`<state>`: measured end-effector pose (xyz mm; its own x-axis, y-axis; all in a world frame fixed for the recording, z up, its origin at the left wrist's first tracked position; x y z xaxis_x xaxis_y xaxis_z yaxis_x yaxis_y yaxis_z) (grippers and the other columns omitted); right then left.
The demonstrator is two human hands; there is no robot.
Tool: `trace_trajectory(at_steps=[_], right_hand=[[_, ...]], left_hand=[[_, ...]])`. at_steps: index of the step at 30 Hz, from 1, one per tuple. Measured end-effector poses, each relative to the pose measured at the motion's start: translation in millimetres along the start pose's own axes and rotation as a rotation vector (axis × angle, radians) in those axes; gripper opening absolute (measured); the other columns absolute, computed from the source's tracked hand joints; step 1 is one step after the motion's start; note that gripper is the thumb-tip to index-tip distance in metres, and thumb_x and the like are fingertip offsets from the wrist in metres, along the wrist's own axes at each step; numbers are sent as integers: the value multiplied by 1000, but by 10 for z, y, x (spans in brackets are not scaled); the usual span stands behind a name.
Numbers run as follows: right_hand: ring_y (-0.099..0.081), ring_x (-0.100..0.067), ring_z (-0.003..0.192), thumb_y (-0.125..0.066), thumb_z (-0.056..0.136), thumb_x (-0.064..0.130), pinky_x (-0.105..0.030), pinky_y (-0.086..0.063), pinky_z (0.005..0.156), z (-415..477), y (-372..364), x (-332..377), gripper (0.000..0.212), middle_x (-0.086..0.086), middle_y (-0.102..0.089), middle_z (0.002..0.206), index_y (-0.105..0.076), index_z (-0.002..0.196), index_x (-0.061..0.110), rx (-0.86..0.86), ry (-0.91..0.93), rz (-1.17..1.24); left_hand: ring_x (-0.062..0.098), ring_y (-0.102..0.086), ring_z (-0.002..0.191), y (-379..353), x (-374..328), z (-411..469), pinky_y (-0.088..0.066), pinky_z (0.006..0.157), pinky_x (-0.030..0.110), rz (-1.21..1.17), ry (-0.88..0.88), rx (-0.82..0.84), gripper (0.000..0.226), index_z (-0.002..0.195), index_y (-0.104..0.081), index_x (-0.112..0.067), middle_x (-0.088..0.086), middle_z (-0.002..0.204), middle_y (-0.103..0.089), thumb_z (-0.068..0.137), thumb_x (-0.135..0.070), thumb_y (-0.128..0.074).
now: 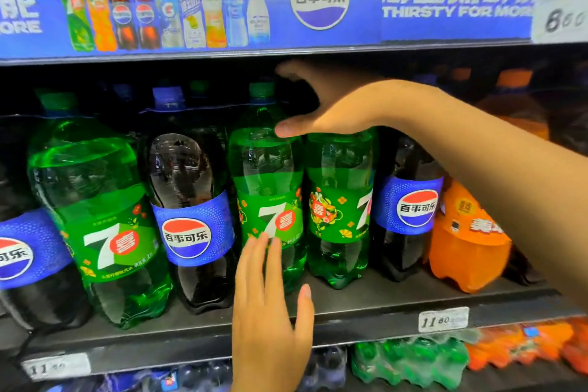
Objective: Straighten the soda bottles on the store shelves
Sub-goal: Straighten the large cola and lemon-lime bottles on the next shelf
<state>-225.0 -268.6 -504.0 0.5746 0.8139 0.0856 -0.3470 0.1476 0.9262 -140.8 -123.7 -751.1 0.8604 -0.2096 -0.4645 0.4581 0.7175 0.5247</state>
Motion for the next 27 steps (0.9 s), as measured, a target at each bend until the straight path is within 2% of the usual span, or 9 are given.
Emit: trace_trajectory(at_steps=[2,5,9,14,17,20,22,24,27], right_hand=[[-36,-15,134,-65,77,60,-23,-28,104,-74,99,-87,81,6,-35,149,-31,144,28,-73,30,-66],[-33,-20,136,-59,85,55,-29,-28,108,-75,145,-223,69,2,-34,149,-35,142,24,-149,-4,-117],[-44,-21,126,-53,91,48,-29,-36,102,-91,116,-509,55,-1,-46,139,-44,137,19,-105,-180,-27],[-56,-15,100,-53,93,44,-26,-41,83,-78,96,-602,30,4,-62,109,-62,112,24,-95,-152,126],[-54,-13,91,-56,85,57,-26,-39,74,-57,89,-629,41,5,-61,102,-63,109,24,-116,-156,116],[-53,-14,88,-53,80,69,-26,-37,69,-30,107,-631,50,8,-57,93,-60,104,27,-140,-193,68],[-57,-15,94,-51,81,69,-28,-45,79,-47,145,-658,51,7,-62,98,-61,104,25,-47,-156,117],[-54,-12,108,-63,77,63,-28,-43,95,-109,183,-680,61,9,-59,118,-54,125,26,86,-146,185],[-50,-12,113,-77,62,60,-29,-42,98,-139,195,-689,87,10,-53,125,-43,134,27,160,-160,94]], left_hand=[[23,-32,140,-122,-197,-47,-33,111,38,2,-161,11,63,140,-44,-5,4,151,-36,83,-28,-57],[22,-24,144,-418,-516,-69,-32,112,37,85,-271,175,71,145,-39,-9,1,157,-25,83,-36,-58],[27,-20,145,-675,-586,103,-37,107,45,389,-353,369,78,145,-38,-7,9,157,-22,82,-48,-58],[24,-12,147,-693,-278,145,-30,114,45,528,-405,433,76,147,-32,-4,10,159,-13,90,-50,-50],[23,-12,147,-642,-199,148,-21,114,43,569,-472,437,74,147,-33,-5,9,159,-14,90,-50,-49],[25,-20,145,-550,-188,159,-29,113,44,617,-485,447,75,143,-40,-4,10,157,-22,87,-51,-56],[27,-22,145,-522,-220,168,-29,113,46,600,-478,440,73,142,-43,-5,11,156,-26,87,-51,-55],[28,-15,147,-560,-300,203,-20,115,46,547,-538,439,68,144,-40,-7,10,156,-25,91,-49,-48],[28,-7,148,-668,-432,331,-12,118,50,607,-691,454,65,147,-35,-9,10,158,-20,95,-49,-40]])
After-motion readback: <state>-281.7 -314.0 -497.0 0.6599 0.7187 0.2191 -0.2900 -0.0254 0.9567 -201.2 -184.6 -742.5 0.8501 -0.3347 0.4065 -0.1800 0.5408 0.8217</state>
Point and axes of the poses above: each hand's wrist, its own z-axis towards the middle knuckle, its own y-axis out of the back of the hand, x = y × z, the point moved 2 cm from there along z, towards the middle knuckle
